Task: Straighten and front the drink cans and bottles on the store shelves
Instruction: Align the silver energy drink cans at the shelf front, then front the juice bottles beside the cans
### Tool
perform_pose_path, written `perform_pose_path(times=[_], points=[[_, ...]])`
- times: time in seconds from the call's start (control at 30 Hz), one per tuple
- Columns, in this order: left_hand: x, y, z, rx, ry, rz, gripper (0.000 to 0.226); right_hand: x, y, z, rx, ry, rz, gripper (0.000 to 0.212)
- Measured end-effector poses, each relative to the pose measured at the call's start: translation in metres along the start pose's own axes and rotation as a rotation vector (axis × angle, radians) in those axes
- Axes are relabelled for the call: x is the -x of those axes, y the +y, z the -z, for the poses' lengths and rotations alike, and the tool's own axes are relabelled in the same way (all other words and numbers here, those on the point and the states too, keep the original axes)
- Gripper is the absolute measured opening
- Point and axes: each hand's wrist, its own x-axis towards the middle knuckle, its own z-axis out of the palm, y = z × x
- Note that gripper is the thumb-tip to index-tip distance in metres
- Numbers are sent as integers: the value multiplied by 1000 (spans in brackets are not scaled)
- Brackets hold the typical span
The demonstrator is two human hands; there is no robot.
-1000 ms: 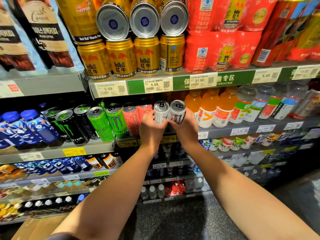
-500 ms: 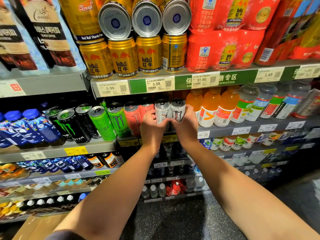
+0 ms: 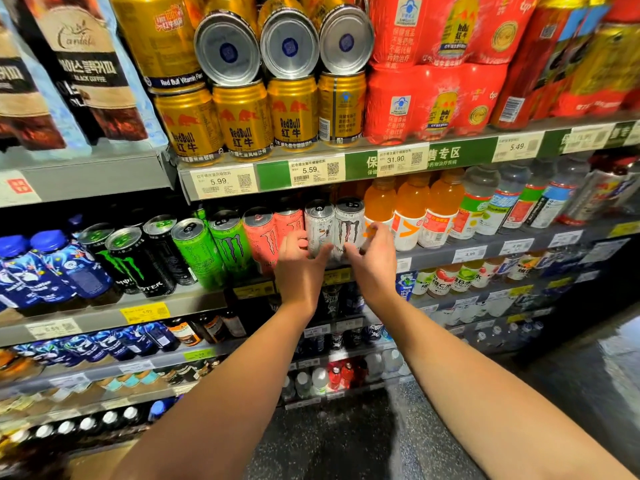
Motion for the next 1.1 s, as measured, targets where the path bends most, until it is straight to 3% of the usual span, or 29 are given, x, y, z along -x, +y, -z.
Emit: perform_pose_path(times=[0.17,0.5,0.7,0.87,1.03,1.1], points=[[9,10,-3,18,-125,9,41,18,5,11,59,155,-33,51],[45,32,-32,215,-424,-221,32,43,23,59,79,370,-60,37],[62,60,-62,245,-531,-173,35,44,46,107,91,452,-141,41],[79,84,-102,274,-536,-131,35,32,77,144,56,465,-170,41],[101,112,-159,212,-373,-147,36,10,120,186,10,421,-191,45],[104,126,-173,235,-354,-53,42,-4,136,204,-16,358,-201,48]])
